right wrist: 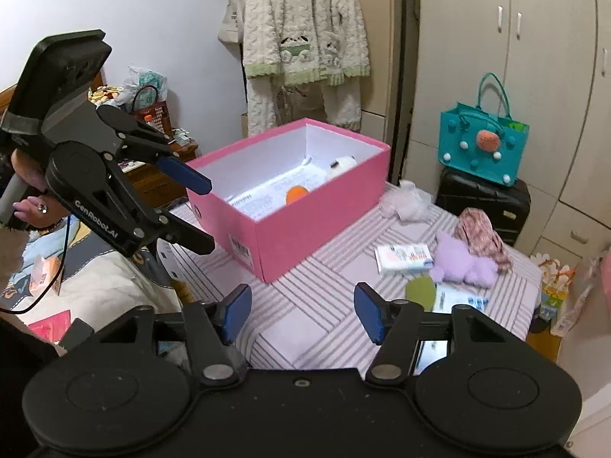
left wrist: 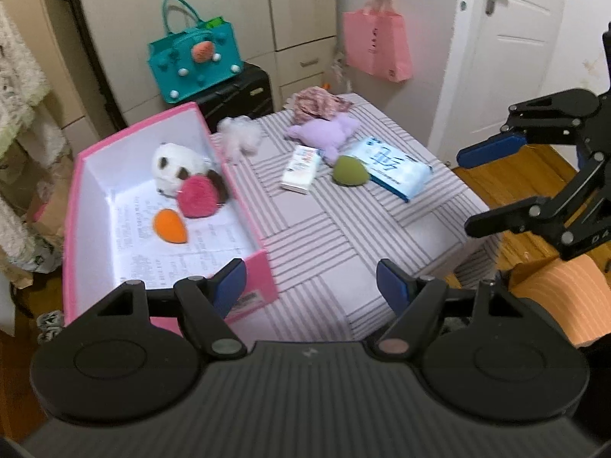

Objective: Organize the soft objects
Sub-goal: 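Move both tools back toward the remaining items on the table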

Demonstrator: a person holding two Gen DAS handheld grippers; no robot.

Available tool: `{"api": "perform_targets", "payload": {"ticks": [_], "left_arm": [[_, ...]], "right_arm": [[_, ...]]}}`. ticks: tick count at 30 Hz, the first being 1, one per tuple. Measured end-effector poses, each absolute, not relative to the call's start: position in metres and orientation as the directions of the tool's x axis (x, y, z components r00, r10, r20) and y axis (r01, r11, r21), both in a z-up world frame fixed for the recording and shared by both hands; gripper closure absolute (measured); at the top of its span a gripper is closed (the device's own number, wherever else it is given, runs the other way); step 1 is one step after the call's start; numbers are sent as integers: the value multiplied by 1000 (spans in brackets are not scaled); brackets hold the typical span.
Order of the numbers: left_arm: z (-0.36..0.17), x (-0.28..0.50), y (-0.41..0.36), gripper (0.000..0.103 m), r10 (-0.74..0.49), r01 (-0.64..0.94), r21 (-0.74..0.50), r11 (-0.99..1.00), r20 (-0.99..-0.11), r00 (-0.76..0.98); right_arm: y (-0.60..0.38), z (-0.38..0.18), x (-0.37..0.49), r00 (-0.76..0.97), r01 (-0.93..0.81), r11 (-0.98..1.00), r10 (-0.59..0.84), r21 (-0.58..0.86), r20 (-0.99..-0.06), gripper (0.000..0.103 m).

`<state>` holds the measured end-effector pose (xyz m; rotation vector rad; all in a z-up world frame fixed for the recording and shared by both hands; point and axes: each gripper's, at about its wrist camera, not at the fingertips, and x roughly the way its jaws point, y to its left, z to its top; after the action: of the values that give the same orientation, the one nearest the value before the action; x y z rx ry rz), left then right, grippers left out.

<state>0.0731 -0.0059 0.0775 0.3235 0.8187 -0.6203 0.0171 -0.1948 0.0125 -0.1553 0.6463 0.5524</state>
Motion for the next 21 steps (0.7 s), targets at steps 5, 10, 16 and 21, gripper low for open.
{"api": "perform_targets", "payload": {"ticks": [5,10,16,21], "left_arm": [[63,72,-23,28,-425,653,-6,757,-764,485],[43,74,-45,28,-469,678,-53,733,-762,447],[10,88,-75,28,-497,674,-110,730,-763,414],[-15,100,-99,28,-495,668,-95,738,-750,440]], "right_arm": [[-211,-12,13,655,-509,860,419,43,-629,36],[-230,-38,16,654,-481,875,402,58,-641,32],[-250,-62,19,711,-480,877,385,-5,-588,23],[-267,-82,32,735,-462,886,361,-35,-574,21]]}}
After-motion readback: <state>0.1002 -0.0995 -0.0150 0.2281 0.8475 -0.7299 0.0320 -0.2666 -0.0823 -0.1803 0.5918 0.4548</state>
